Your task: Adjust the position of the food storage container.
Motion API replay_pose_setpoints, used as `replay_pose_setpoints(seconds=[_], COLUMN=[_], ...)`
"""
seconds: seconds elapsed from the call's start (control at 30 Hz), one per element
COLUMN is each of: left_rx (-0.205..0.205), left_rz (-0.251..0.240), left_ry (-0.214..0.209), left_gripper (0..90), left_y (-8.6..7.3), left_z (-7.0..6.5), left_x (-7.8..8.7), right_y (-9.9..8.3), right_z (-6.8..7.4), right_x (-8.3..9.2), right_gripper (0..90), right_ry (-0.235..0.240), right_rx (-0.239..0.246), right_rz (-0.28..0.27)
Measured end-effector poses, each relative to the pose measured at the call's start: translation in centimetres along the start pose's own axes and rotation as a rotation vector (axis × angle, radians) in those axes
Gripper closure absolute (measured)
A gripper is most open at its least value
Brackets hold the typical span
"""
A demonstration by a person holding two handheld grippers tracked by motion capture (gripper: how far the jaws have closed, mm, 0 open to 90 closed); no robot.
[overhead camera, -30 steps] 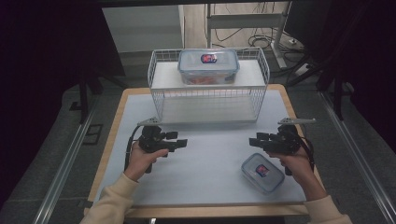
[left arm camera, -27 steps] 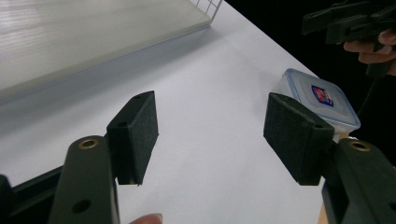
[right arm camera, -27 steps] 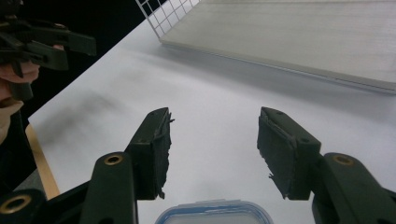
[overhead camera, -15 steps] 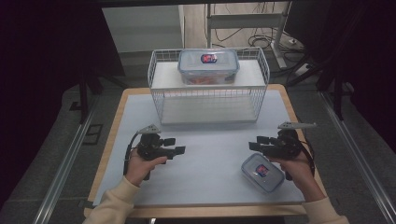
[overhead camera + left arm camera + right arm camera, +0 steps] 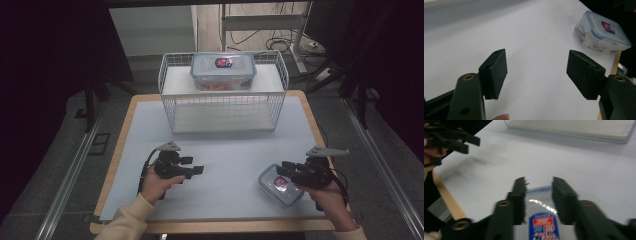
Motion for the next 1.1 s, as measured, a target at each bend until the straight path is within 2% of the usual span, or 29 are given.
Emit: replay_pose_setpoints(seconds=[0.07, 0.1, 0.13, 0.17, 0.33, 0.4, 0.57, 0.6, 0.73, 0.83, 0.93, 1.1], left_rx=[0.006, 0.006, 0.012, 0.012, 0.028, 0.032, 0.032, 0.034, 0.036, 0.035, 0.034, 0.036], left_rz=[0.005, 0.005, 0.007, 0.007, 0.012, 0.013, 0.014, 0.014, 0.016, 0.017, 0.014, 0.02], left_ry=[0.0, 0.0, 0.0, 0.0, -0.006, -0.008, -0.009, -0.009, -0.009, -0.009, -0.008, -0.008], left_gripper=[32.2, 32.2, 32.2, 32.2, 32.3, 32.2, 32.3, 32.3, 32.3, 32.3, 32.3, 32.2], left_y=[-0.1, -0.1, -0.1, -0.1, -0.4, -0.4, -0.4, -0.4, -0.4, -0.4, -0.4, -0.4], left_z=[0.2, 0.2, 0.3, 0.3, 0.7, 0.8, 0.8, 0.8, 0.9, 0.9, 1.0, 1.1], left_x=[-0.2, -0.2, -0.2, -0.2, -0.4, -0.4, -0.5, -0.5, -0.6, -0.6, -0.5, -0.6], right_y=[-0.6, -0.6, -1.2, -1.4, -3.5, -4.3, -5.5, -6.1, -7.3, -7.9, -9.2, -10.0], right_z=[0.4, 0.4, 1.0, 1.2, 3.2, 3.6, 2.9, 2.3, 1.2, 0.8, -0.1, -0.5], right_x=[0.1, 0.1, 0.1, 0.0, -0.6, -0.6, 0.4, 1.1, 2.6, 3.1, 3.1, 2.1], right_gripper=[80.1, 80.1, 87.6, 89.3, 89.5, 89.5, 89.6, 89.6, 89.7, 89.7, 89.7, 89.7], right_ry=[-0.018, -0.018, -0.027, -0.029, -0.039, -0.046, -0.056, -0.063, -0.094, -0.1, -0.113, -0.128], right_rx=[0.022, 0.022, 0.043, 0.052, 0.114, 0.128, 0.11, 0.083, 0.047, 0.028, 0.003, -0.009], right_rz=[0.018, 0.018, 0.04, 0.047, 0.122, 0.141, 0.144, 0.133, 0.119, 0.124, 0.167, 0.23])
Point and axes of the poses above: each handheld gripper's, and its own axes: x roughly backward along the jaws, y roughly out of its top, z roughly to its left, the point moved 6 cm from there along -x, roughly forward along the jaws, and after that the axes turned 15 degrees about z, right-handed, at the moved point
